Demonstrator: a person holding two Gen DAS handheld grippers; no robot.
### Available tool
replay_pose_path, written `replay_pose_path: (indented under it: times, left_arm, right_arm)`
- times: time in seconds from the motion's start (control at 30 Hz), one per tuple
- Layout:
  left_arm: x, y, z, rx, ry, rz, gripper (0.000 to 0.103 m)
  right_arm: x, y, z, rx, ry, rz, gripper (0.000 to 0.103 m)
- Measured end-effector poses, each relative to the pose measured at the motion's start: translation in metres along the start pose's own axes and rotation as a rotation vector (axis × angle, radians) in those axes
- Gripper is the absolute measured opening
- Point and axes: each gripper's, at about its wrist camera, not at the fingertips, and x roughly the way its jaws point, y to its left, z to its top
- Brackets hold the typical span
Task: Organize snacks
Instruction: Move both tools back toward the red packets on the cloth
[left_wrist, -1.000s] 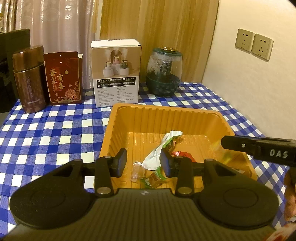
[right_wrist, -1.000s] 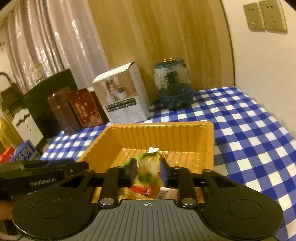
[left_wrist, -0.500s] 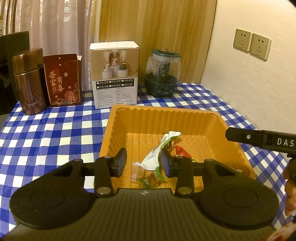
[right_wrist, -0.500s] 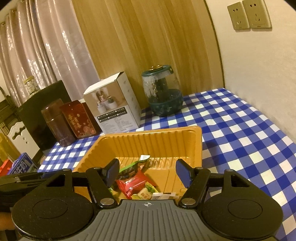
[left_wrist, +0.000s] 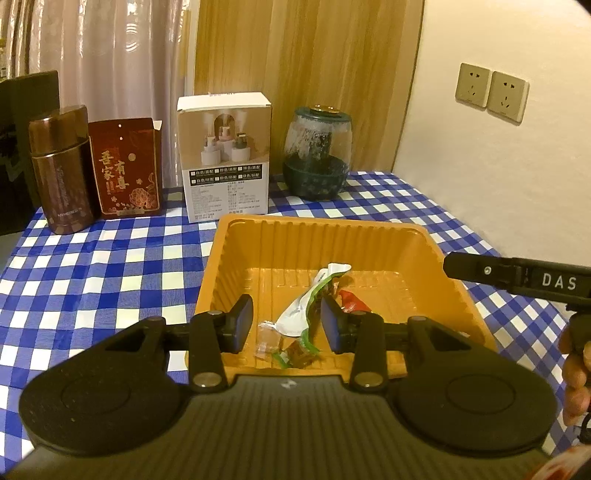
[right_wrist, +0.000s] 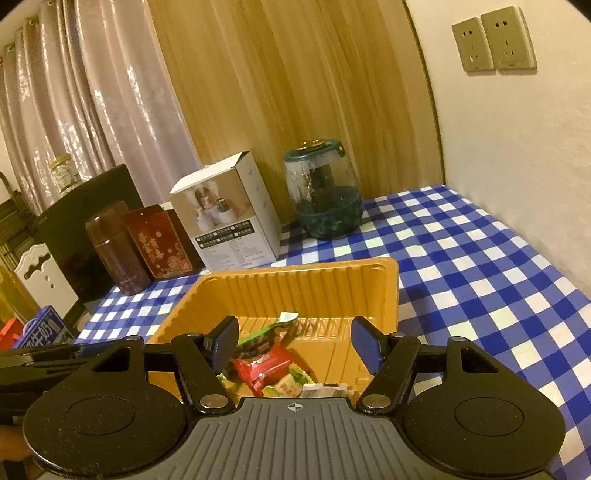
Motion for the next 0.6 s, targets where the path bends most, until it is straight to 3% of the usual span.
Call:
replay_pose_path:
  times: [0.6]
  left_arm:
    - [-0.051,-0.006,-0.033,0.011,0.006,-0.002,0.037]
  right_arm:
    - [-0.050,0.016,-0.021,-0.021,-0.033,-0.010,0.067]
